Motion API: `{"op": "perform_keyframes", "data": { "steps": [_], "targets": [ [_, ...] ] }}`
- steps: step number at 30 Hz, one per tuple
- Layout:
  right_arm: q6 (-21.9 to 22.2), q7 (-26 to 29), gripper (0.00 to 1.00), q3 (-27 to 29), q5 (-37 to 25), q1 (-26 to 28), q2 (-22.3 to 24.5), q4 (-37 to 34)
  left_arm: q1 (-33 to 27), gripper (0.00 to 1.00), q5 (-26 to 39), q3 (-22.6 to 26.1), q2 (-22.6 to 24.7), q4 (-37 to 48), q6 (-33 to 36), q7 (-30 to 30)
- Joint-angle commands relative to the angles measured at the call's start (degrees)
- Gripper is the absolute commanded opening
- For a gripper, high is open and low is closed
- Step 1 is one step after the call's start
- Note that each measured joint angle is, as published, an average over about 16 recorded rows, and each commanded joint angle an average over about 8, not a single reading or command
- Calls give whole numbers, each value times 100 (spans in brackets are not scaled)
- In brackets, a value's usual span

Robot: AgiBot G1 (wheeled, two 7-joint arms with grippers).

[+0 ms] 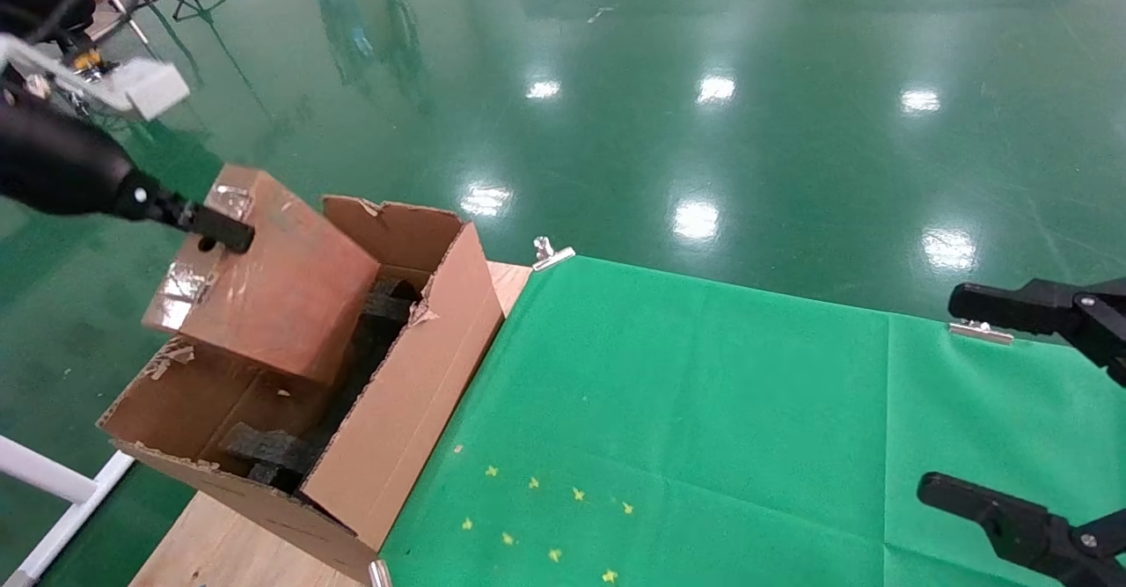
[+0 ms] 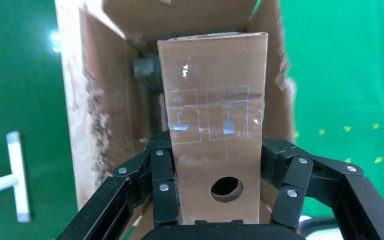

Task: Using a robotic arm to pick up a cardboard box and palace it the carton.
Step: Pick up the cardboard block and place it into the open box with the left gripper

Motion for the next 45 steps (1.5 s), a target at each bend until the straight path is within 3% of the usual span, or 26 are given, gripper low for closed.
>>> {"op": "perform_keyframes", "data": {
  "steps": [1,16,25,35,45],
  "targets": [
    [0,0,100,0,0,0,0,0,224,0,-47,-4,-33,193,-140,265],
    [0,0,100,0,0,0,0,0,1029,0,-9,32,318,1415,-822,1234],
    [0,0,100,0,0,0,0,0,1663,0,-91,2,464,1932,-1133,1307],
    [0,0,100,-1,0,0,0,0,2562,0,-295,-138,648,2196,-2261,1344],
    [0,0,100,-1,1,0,0,0,3064,0,-656,-380,670,2276,-2158,1264]
  ]
}}
